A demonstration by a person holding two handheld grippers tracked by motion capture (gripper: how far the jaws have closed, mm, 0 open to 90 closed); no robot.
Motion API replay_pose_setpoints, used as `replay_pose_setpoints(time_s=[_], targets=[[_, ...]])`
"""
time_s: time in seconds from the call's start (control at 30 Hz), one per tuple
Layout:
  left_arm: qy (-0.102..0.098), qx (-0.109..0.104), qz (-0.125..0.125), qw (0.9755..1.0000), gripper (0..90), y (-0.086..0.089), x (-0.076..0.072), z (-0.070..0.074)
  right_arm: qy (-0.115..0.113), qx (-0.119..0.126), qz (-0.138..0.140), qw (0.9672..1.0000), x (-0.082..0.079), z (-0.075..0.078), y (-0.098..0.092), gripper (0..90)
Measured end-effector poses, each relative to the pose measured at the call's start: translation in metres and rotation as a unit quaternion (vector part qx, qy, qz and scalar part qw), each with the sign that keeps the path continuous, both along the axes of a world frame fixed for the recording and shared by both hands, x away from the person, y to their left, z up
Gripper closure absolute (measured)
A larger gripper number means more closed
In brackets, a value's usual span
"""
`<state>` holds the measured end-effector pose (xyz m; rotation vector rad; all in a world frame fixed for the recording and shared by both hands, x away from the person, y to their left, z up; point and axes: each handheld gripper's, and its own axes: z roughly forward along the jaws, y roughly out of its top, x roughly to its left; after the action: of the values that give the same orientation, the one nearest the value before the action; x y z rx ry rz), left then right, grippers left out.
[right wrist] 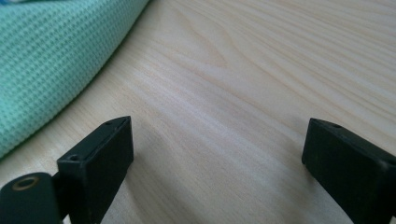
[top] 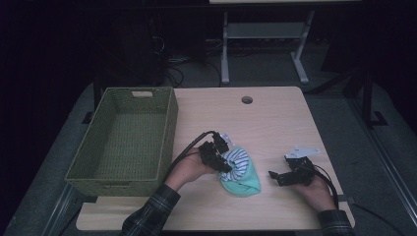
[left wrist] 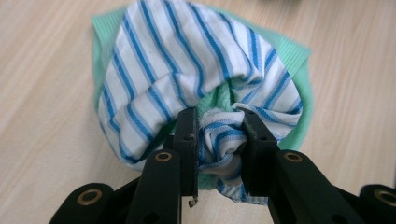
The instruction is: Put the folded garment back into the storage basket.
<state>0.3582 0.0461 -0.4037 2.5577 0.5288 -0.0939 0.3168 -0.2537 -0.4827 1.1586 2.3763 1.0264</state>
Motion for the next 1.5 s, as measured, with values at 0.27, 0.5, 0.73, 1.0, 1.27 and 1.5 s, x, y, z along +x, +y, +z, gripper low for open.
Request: replay_pose_setpoints(time_s=[0.27,0.5,0.73,1.0,1.27,1.5], targets=[[-0.013,-0.010,0.005,0.9999,71.1,0.005,-0.001,0.019,0.000,0.000,0.000,1.0000,0.000,0.000,0.000,8.6],[-0.027,-0.012,0.005,0.9996,71.2,0.006,-0.003,0.038,-0.001,0.001,0.000,1.0000,0.000,0.000,0.000,8.6],[-0.033,-0.023,0.012,0.9991,71.1,0.013,0.000,0.061,0.000,0.001,-0.001,1.0000,0.000,0.000,0.000,8.6],[-0.050,-0.034,0.014,0.9981,71.0,0.023,0.003,0.088,-0.001,0.001,0.000,1.0000,0.000,0.000,0.000,8.6],[-0.066,-0.032,0.017,0.9972,71.0,0.037,0.007,0.110,-0.001,0.001,0.000,1.0000,0.000,0.000,0.000,8.6],[-0.073,-0.041,0.034,0.9959,71.0,0.053,0.009,0.127,-0.001,0.001,-0.002,1.0000,0.000,0.000,0.000,8.6]])
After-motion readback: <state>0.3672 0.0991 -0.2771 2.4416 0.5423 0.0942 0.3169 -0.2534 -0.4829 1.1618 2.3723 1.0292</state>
